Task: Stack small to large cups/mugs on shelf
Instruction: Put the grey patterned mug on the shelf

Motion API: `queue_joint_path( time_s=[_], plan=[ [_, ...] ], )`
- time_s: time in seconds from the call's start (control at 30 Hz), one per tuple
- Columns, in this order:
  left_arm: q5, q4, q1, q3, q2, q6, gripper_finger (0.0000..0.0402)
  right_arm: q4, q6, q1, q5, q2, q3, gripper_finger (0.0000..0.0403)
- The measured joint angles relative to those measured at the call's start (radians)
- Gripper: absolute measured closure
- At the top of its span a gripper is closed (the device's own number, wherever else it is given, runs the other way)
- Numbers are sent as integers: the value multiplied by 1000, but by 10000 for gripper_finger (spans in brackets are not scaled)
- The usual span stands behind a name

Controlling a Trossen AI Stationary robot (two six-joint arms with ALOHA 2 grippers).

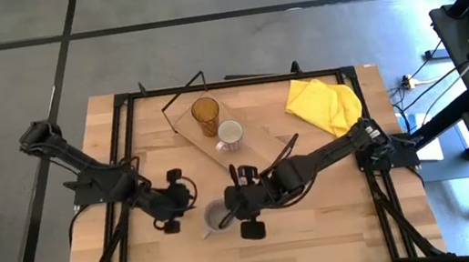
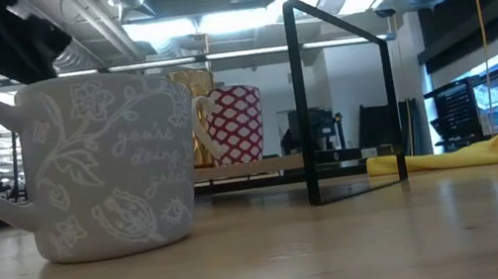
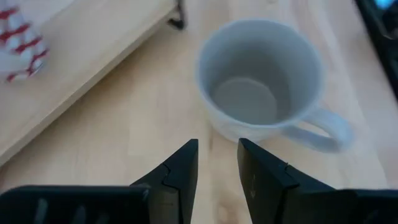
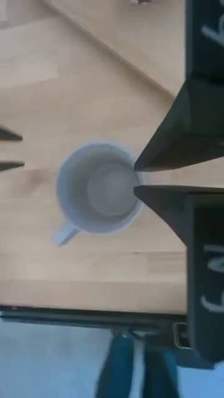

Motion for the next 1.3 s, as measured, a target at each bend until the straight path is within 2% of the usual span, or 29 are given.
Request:
queue_joint_path(
  time_s=[0.07,0.17,0.27,0.43,0.53,0.63,0.77,0.87,1.1,1.3],
  plan=[
    [11,7,-27,0,0,76,294,0,-46,-1,-31,-1,11,353],
    [16,26,-65,0,0,284,294,-3,-133,7,-87,-1,17,347],
    [17,25,-90,0,0,464,294,11,-225,30,-98,-1,19,331],
    [20,34,-83,0,0,615,294,-7,-282,55,-99,-1,20,293],
    [45,86,-75,0,15,725,294,-11,-277,64,-63,-1,20,270],
    [104,125,-66,6,48,826,294,-13,-186,68,-62,-1,20,252],
    [128,101,-44,45,120,921,294,-19,168,68,21,-11,20,242],
    [157,95,-5,86,162,953,294,-11,351,56,107,-34,20,241],
    [327,-119,97,237,243,1045,298,-1,594,53,222,-100,19,241],
    [340,-160,110,295,281,1187,305,-116,712,52,393,-200,19,241]
  ],
)
